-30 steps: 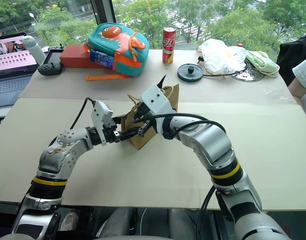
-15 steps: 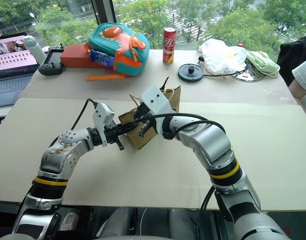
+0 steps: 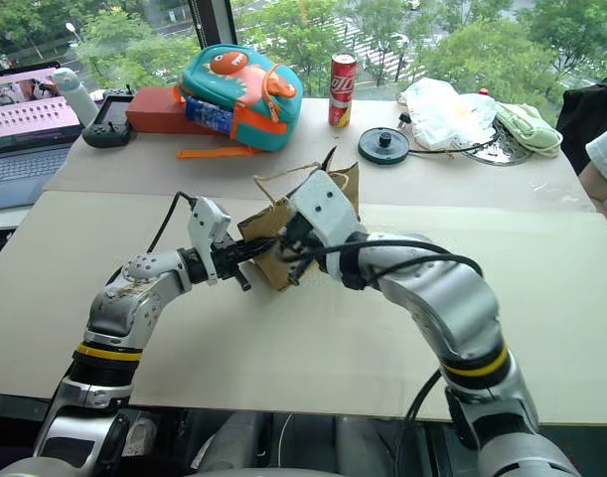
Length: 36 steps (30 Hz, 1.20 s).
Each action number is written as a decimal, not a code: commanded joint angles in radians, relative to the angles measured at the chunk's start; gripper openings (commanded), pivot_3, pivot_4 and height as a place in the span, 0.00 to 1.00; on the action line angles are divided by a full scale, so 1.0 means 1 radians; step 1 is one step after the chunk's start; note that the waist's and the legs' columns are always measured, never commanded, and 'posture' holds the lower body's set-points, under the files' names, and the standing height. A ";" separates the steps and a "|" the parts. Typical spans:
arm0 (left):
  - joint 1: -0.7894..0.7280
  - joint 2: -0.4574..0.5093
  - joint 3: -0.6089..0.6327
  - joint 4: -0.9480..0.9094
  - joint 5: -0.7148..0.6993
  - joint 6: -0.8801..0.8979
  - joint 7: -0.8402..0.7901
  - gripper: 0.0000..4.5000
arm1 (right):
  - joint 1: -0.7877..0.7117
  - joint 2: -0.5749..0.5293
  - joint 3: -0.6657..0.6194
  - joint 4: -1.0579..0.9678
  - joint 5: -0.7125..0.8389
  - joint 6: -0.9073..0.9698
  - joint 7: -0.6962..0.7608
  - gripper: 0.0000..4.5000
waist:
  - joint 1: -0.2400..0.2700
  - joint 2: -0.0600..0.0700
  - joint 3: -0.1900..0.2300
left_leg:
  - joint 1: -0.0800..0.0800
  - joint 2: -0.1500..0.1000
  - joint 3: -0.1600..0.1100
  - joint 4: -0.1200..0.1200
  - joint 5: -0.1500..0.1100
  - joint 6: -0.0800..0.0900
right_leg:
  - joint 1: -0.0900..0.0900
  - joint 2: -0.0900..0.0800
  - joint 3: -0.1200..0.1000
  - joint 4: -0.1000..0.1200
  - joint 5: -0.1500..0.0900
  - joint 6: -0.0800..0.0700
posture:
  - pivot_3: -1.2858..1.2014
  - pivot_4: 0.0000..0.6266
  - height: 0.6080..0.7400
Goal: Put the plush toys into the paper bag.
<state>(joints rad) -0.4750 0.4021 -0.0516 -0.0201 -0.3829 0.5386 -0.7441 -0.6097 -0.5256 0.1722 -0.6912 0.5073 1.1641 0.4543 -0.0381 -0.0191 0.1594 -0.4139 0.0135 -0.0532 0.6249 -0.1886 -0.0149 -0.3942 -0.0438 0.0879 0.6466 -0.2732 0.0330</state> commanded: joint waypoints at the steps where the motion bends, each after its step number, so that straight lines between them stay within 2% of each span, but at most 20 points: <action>1: -0.024 -0.001 0.020 -0.007 -0.015 -0.009 -0.007 0.01 | 0.044 -0.048 -0.160 -0.123 0.105 -0.016 0.072 0.00 | -0.001 0.000 0.000 | 0.000 0.000 0.000 0.000 0.000 0.000 | 0.000 0.000 0.000 0.000 0.000 0.000 | 0.52 0.24 0.99; 7: -0.033 0.040 0.068 -0.033 -0.075 -0.029 -0.098 0.01 | 0.145 -0.172 -0.416 -0.022 0.152 -0.079 0.156 0.00 | -0.003 0.000 0.000 | 0.004 0.000 0.001 0.000 0.000 0.000 | 0.005 0.001 0.000 -0.001 0.000 0.000 | 0.52 0.24 0.99; 13: -0.052 0.176 0.083 -0.061 -0.111 -0.031 -0.275 0.01 | 0.189 -0.264 -0.454 0.094 0.138 -0.193 0.247 0.00 | -0.007 0.000 0.000 | 0.007 0.001 0.002 -0.001 0.000 0.000 | 0.005 0.002 0.001 -0.001 0.000 0.001 | 0.52 0.24 0.99; 18: -0.046 0.324 0.106 -0.105 -0.200 0.000 -0.476 0.01 | 0.222 -0.294 -0.470 0.122 0.172 -0.256 0.318 0.00 | -0.006 0.000 0.000 | 0.005 0.001 0.003 -0.001 0.000 0.000 | 0.004 0.001 0.002 -0.002 -0.001 0.001 | 0.52 0.24 0.99; 24: -0.017 0.453 0.093 -0.086 -0.215 -0.054 -0.697 0.01 | 0.288 -0.339 -0.495 0.138 0.206 -0.311 0.419 0.00 | -0.004 0.000 0.001 | 0.006 0.001 0.003 -0.001 0.000 0.000 | 0.005 0.001 0.002 -0.003 -0.002 0.003 | 0.52 0.24 0.99; 30: 0.002 0.488 0.048 -0.058 -0.180 -0.161 -0.848 0.01 | 0.313 -0.377 -0.542 0.177 0.253 -0.346 0.498 0.00 | -0.003 0.000 0.001 | 0.006 0.001 0.004 -0.001 0.000 0.000 | 0.005 0.001 0.002 -0.003 -0.003 0.005 | 0.52 0.24 0.99; 36: -0.024 0.413 -0.009 0.043 -0.088 -0.318 -0.859 0.01 | 0.332 -0.401 -0.553 0.151 0.297 -0.338 0.510 0.00 | -0.002 0.000 0.001 | 0.006 0.001 0.004 -0.001 0.000 0.000 | 0.005 0.001 0.002 -0.003 -0.003 0.005 | 0.52 0.24 0.99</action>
<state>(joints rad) -0.4752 0.8241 -0.0534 0.0138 -0.4915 0.2732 -1.5906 -0.2789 -0.9138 -0.3503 -0.5056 0.7719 0.8394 0.9647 -0.0396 -0.0190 0.1600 -0.4085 0.0148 -0.0492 0.6241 -0.1887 -0.0147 -0.3890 -0.0428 0.0900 0.6436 -0.2763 0.0376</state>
